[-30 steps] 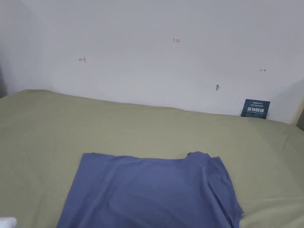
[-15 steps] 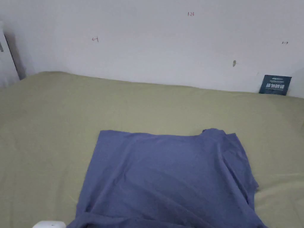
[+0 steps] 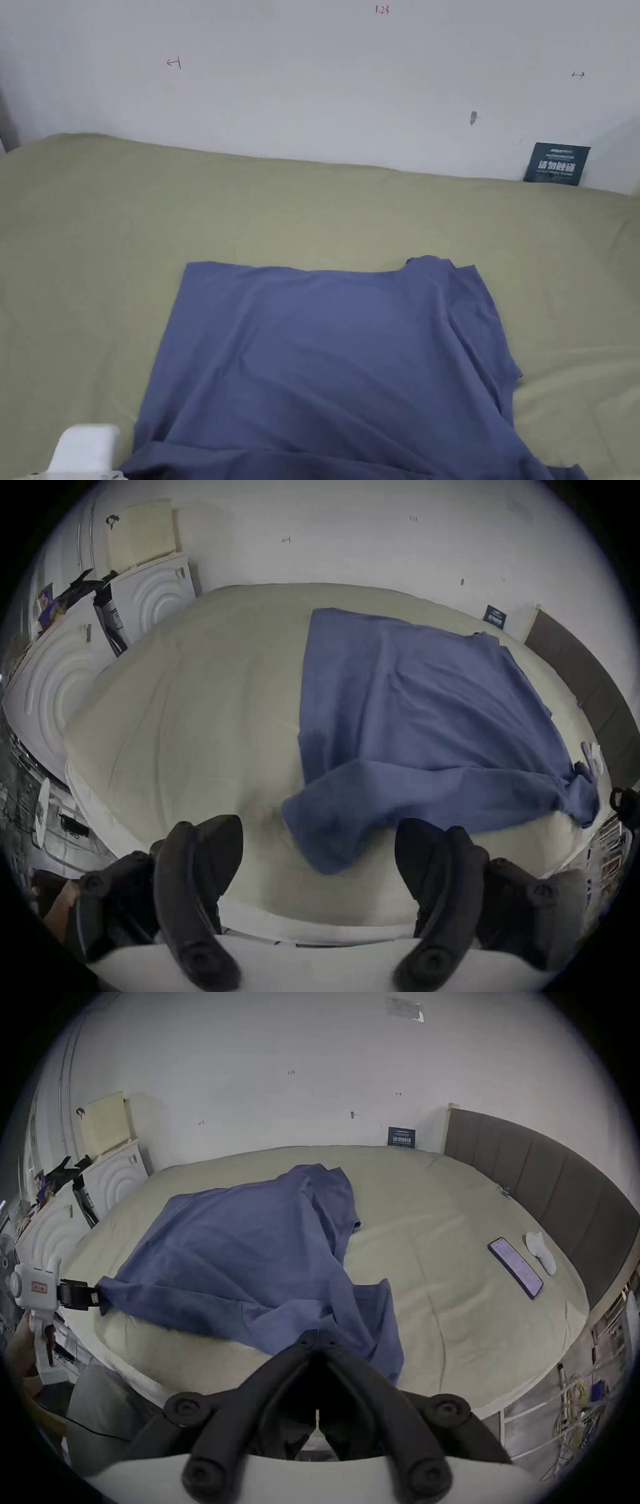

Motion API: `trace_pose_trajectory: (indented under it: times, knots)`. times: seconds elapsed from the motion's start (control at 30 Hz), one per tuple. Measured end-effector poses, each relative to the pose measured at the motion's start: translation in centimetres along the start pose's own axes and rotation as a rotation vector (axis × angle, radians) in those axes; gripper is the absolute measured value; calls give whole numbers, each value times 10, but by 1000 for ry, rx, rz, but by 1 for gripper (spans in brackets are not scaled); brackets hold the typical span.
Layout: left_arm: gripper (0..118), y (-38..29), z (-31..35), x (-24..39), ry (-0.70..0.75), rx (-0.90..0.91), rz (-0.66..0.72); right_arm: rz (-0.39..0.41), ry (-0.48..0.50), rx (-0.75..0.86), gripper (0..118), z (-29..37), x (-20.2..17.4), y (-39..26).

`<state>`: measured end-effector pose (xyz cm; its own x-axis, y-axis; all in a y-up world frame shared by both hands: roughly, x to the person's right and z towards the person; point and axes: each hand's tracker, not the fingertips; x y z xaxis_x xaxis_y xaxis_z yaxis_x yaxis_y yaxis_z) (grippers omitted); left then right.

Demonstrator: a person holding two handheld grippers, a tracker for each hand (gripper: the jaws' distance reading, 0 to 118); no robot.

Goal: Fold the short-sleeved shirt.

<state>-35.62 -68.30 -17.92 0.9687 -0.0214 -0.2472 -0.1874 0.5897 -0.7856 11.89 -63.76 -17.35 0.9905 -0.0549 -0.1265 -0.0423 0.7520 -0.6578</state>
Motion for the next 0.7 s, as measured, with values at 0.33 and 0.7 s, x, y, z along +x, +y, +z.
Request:
trace_pose_trajectory:
  times: [0.33,0.7]
  knots:
    - [1,-3,-1,-8,-26,31,-15,-29,-26,-109,92,-49,37,3]
    - [1,1,13,-17,-57,50,-9,-45,-24,-28,0,-39,30,7]
